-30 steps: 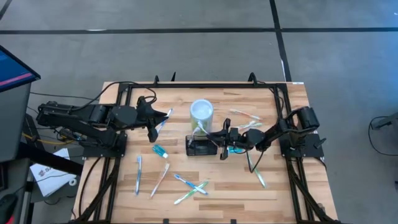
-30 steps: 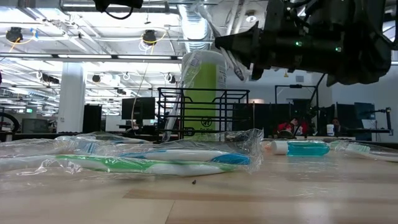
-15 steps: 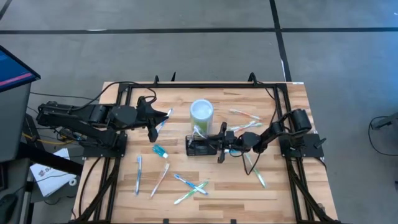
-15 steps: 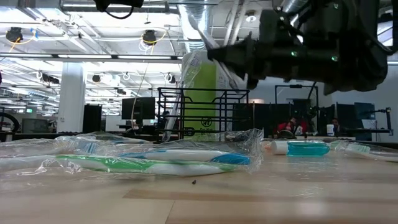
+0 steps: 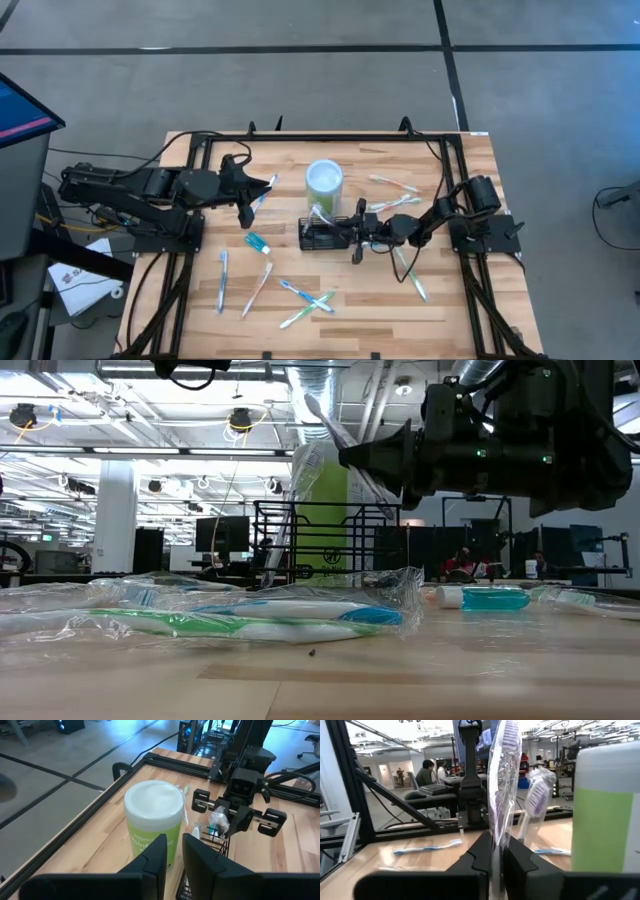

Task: Pick & Place toothbrushing station
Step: Put the violet toothbrush into the wire organizer

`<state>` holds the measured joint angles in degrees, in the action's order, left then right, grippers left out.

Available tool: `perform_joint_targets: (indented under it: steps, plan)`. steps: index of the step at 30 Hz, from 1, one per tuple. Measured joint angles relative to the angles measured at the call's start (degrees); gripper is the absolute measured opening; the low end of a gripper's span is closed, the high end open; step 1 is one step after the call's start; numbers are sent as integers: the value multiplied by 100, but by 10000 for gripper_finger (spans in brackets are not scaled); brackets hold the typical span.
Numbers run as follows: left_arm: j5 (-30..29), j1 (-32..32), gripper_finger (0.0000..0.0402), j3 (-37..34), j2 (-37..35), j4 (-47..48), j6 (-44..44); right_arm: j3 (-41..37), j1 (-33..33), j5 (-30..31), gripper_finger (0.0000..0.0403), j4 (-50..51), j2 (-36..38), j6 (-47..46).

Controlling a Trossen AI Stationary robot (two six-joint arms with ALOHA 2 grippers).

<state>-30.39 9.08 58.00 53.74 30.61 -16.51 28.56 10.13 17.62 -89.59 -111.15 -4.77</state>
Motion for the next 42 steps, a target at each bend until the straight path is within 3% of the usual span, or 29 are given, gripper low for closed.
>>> perform_joint_targets:
  steps: [5,11,42]
  plan:
    - [2,2,53,0,0,-4,0,-15,4,45,19,-25,-200,-52]
    - [2,1,53,0,0,-21,0,0,4,52,43,-41,-352,-230]
    - [17,1,53,0,0,-18,22,-192,236,47,54,-34,28,176]
